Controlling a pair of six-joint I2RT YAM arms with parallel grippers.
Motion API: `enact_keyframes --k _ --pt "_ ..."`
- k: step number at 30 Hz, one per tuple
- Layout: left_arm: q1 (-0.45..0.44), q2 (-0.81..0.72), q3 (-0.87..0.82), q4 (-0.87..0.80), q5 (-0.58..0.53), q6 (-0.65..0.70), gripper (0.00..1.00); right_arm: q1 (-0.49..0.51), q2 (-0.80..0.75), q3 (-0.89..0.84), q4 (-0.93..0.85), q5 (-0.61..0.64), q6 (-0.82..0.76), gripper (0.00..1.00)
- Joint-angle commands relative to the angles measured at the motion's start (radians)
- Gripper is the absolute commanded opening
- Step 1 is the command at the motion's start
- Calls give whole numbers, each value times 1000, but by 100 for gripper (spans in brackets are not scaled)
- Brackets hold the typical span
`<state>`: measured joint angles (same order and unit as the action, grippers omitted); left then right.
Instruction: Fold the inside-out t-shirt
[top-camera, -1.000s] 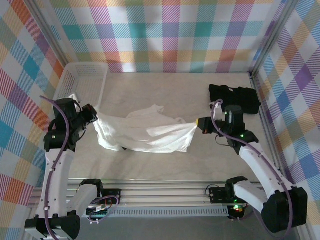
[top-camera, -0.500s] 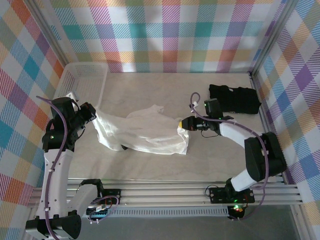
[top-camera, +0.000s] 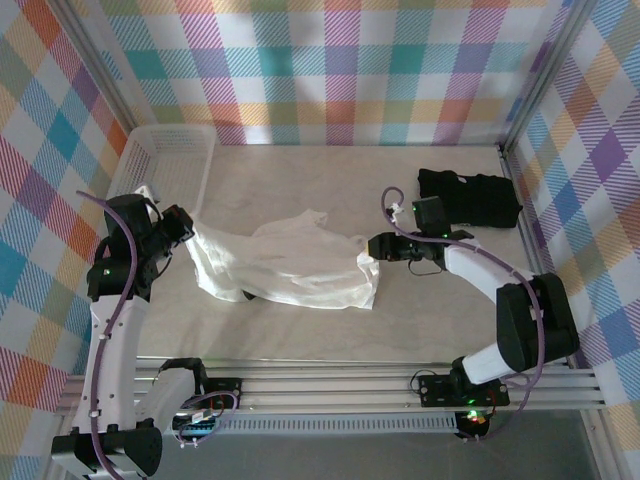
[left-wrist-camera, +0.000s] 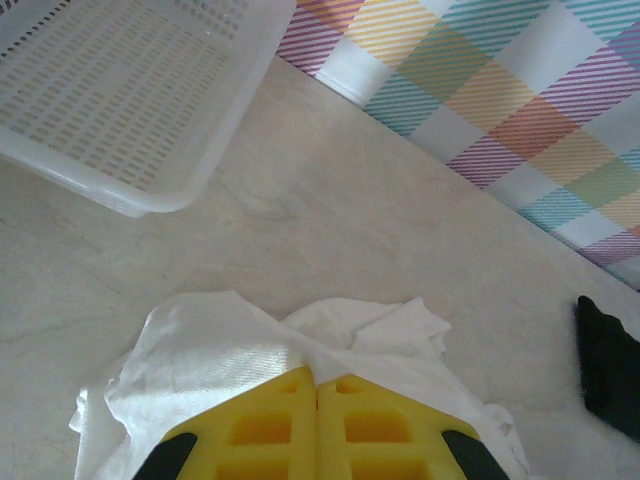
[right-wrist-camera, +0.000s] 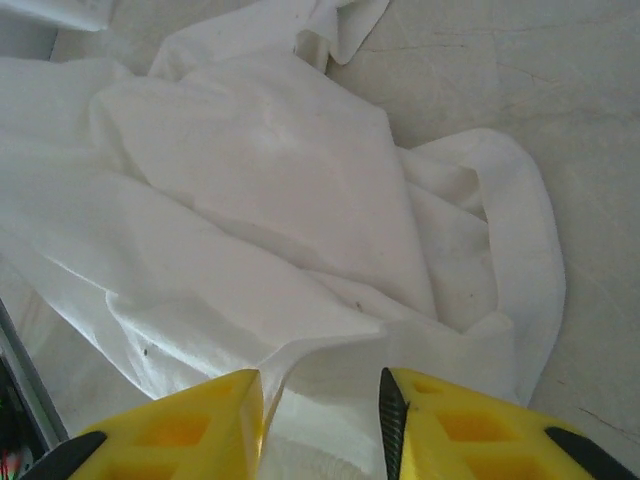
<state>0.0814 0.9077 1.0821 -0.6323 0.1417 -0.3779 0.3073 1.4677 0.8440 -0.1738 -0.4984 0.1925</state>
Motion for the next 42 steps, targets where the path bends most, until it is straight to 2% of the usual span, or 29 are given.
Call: enact_keyframes --k 1,9,18,24,27,39,42 --pt "14 -4 -14 31 19 10 0 1 -28 -22 3 -38 -46 40" --pt "14 -3 -16 32 22 11 0 4 -64 -61 5 -51 -90 45" --pt "14 -3 -17 36 28 11 0 26 -16 -6 -21 -5 -141 44" --pt "14 -3 -18 37 32 11 0 72 -12 5 -67 117 -179 45" --pt "13 0 -19 39 35 13 0 78 -25 2 -57 166 -174 41" --pt "14 -2 -21 39 36 14 0 78 3 43 -43 90 -202 42" --pt "14 -1 -21 40 36 16 0 78 12 51 -49 72 -204 39"
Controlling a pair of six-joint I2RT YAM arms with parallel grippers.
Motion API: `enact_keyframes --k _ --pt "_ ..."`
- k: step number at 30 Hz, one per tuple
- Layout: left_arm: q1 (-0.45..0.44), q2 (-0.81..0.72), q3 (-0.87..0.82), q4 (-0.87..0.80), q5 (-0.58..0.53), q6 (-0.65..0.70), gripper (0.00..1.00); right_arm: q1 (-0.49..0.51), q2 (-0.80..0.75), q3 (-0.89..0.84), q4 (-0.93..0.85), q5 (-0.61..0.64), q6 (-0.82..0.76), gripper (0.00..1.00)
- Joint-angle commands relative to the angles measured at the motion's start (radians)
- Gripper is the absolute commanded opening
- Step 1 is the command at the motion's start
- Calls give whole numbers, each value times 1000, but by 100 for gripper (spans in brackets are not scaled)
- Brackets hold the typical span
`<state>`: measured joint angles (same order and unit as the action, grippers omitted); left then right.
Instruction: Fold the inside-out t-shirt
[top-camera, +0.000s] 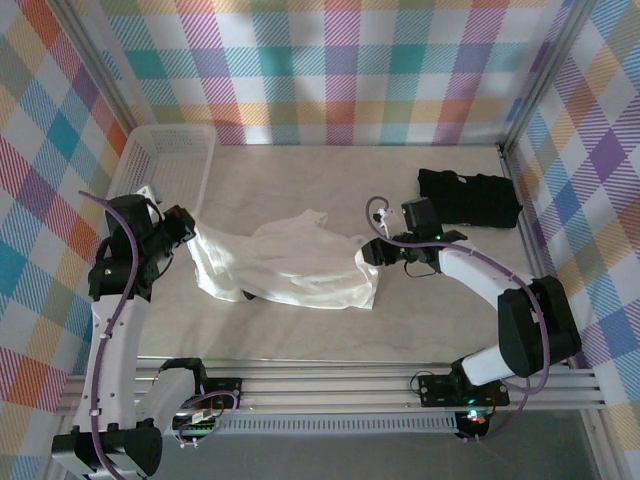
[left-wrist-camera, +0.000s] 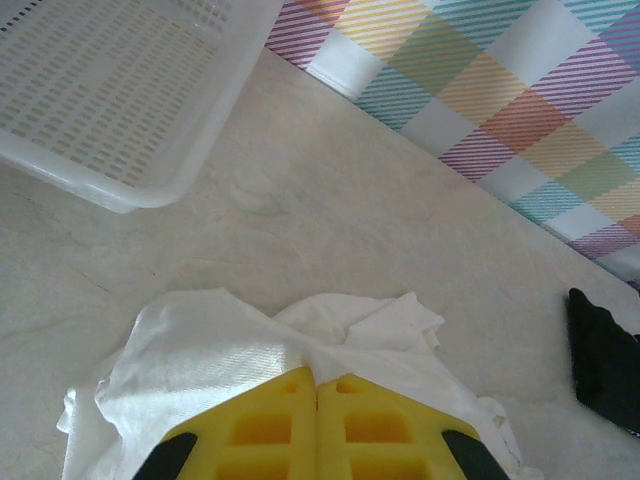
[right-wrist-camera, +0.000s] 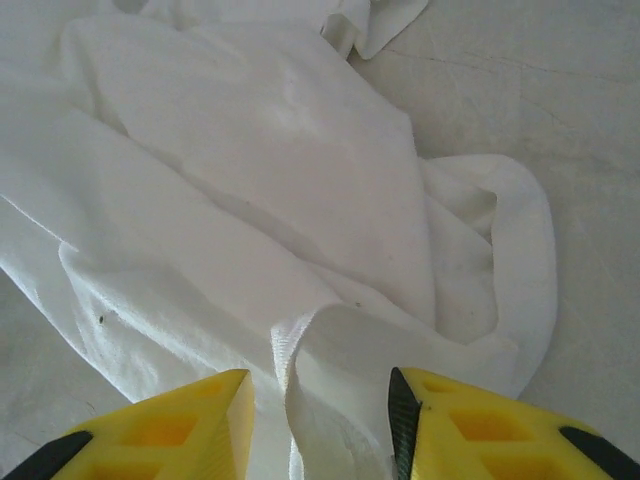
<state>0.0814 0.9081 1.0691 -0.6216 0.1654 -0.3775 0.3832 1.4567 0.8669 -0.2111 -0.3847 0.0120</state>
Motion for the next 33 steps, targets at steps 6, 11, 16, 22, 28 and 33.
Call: enact_keyframes --k 6,11,16,22,28,33 --pt "13 -3 -8 27 12 18 0 2 37 35 -28 -53 -29 36" --pt "13 -3 -7 28 13 17 0 2 17 31 -21 -57 -22 17" --pt "13 -2 -3 26 13 13 0 -7 -84 33 -27 -54 -1 1" --pt "14 6 92 13 36 -36 0 -125 -279 135 -31 -149 95 0" --pt "43 52 414 -50 -36 -72 0 -391 -413 343 -10 -189 267 0" --pt "167 148 824 -174 -18 -106 0 -630 -484 532 -52 -217 358 0"
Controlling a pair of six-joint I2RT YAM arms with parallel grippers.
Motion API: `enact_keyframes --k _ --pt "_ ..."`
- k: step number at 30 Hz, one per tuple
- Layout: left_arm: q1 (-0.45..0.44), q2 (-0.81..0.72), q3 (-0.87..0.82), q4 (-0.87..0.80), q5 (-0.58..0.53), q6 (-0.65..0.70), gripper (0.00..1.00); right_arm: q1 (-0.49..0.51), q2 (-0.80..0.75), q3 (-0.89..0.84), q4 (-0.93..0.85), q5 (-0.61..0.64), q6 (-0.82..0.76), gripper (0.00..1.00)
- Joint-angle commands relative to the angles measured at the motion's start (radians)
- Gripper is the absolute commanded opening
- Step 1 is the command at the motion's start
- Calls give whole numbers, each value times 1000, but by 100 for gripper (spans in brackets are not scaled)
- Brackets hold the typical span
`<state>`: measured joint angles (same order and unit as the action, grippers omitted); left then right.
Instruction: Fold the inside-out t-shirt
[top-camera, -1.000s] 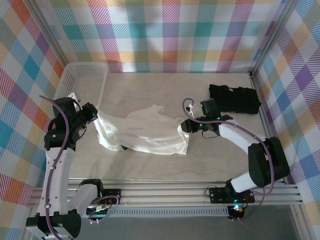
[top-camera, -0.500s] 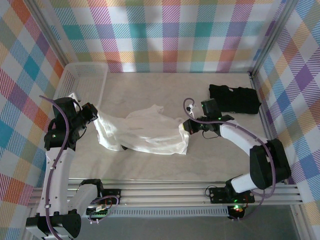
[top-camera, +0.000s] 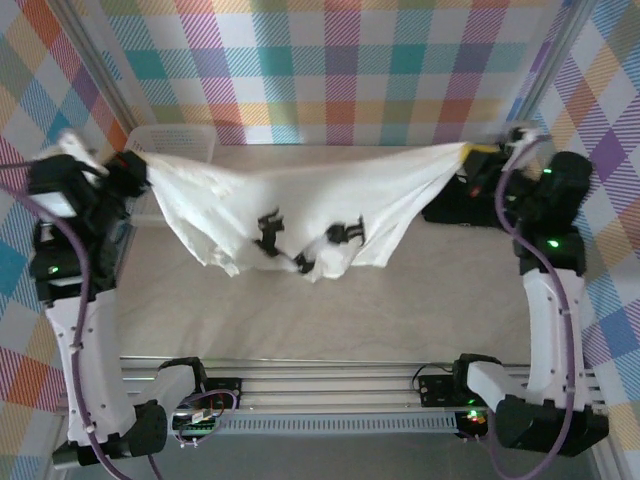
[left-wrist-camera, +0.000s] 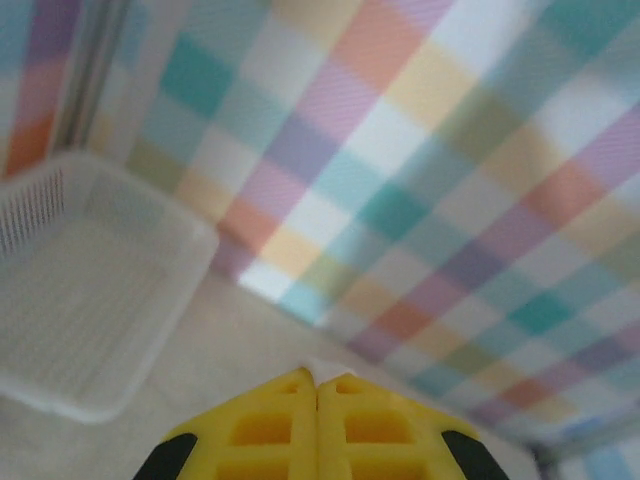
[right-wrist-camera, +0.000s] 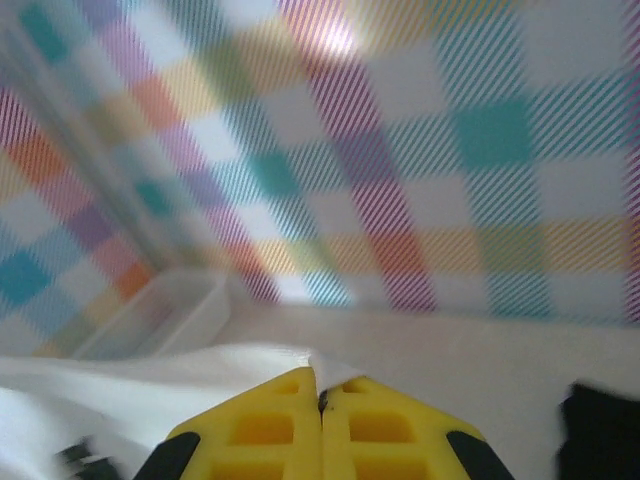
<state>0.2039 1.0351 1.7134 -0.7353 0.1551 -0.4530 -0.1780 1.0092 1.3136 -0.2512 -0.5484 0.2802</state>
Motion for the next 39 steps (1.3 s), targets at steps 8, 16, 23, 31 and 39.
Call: enact_keyframes --k 8,16,23,31,39 --pt "45 121 418 -161 -32 12 0 -91 -70 260 -141 -50 16 0" --pt "-9 248 155 -19 -95 36 0 0 26 73 -40 -46 55 0" --pt "-117 594 459 -16 -168 57 0 153 367 265 62 123 -5 0" --pt "-83 832 1117 -72 -151 6 0 153 591 785 -14 141 -29 0" --pt "-53 618 1046 -31 -109 11 0 153 483 898 -154 123 -103 0"
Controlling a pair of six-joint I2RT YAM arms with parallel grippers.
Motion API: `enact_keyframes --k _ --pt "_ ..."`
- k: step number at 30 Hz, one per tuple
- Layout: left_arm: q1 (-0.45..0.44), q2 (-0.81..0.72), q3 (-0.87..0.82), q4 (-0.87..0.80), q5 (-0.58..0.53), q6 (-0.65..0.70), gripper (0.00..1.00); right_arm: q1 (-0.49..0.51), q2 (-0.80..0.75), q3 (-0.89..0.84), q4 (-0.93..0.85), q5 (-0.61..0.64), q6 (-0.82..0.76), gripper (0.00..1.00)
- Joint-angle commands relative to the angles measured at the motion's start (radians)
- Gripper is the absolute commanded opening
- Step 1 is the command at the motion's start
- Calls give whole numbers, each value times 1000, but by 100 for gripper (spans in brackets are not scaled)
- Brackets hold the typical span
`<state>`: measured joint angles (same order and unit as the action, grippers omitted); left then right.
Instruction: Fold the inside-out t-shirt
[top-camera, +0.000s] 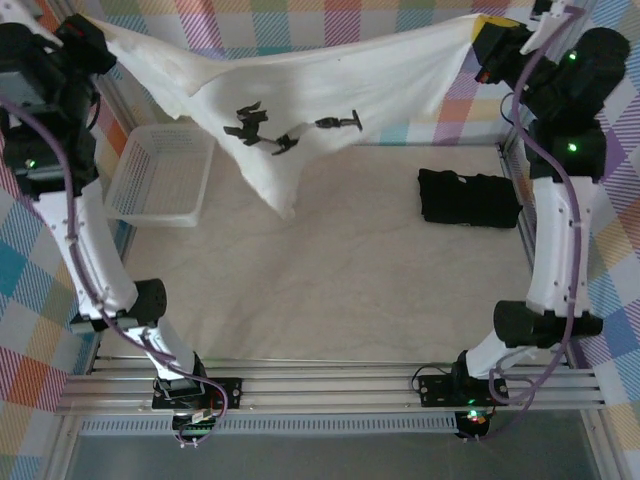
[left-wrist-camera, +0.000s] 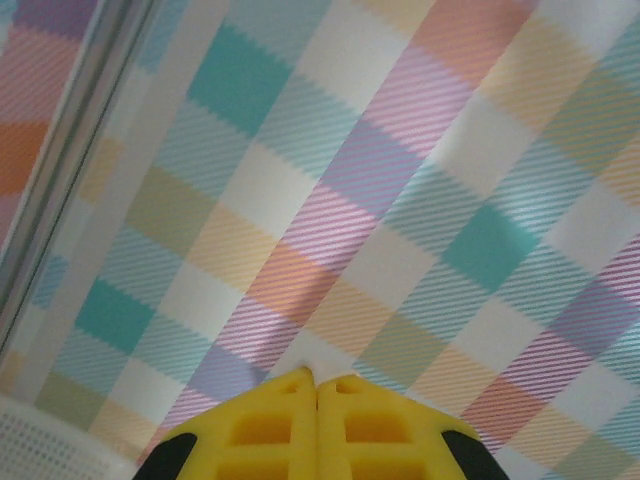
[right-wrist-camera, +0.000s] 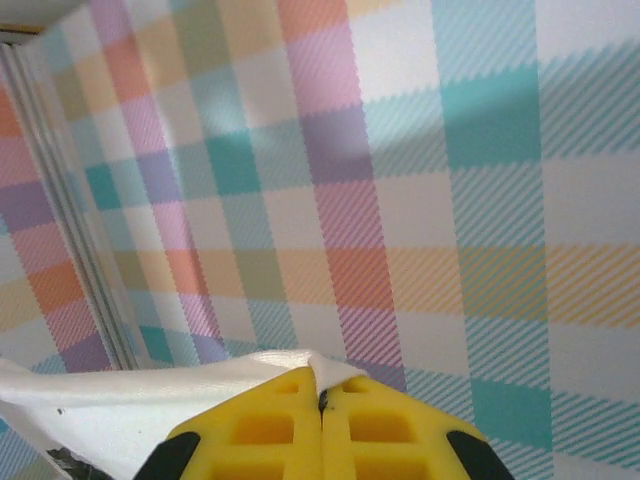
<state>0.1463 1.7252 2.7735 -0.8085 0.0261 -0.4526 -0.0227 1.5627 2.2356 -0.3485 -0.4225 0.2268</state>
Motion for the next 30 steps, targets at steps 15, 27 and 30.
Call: enact_keyframes --k 15,27,30 --pt "6 -419 -207 104 -43 140 0 -2 -493 -263 -161 123 -184 0" --pt "-52 -51 -188 136 13 142 0 -2 -297 -319 -71 101 -201 0" --pt "-81 68 -188 149 5 150 0 0 -200 -359 -14 99 -196 0"
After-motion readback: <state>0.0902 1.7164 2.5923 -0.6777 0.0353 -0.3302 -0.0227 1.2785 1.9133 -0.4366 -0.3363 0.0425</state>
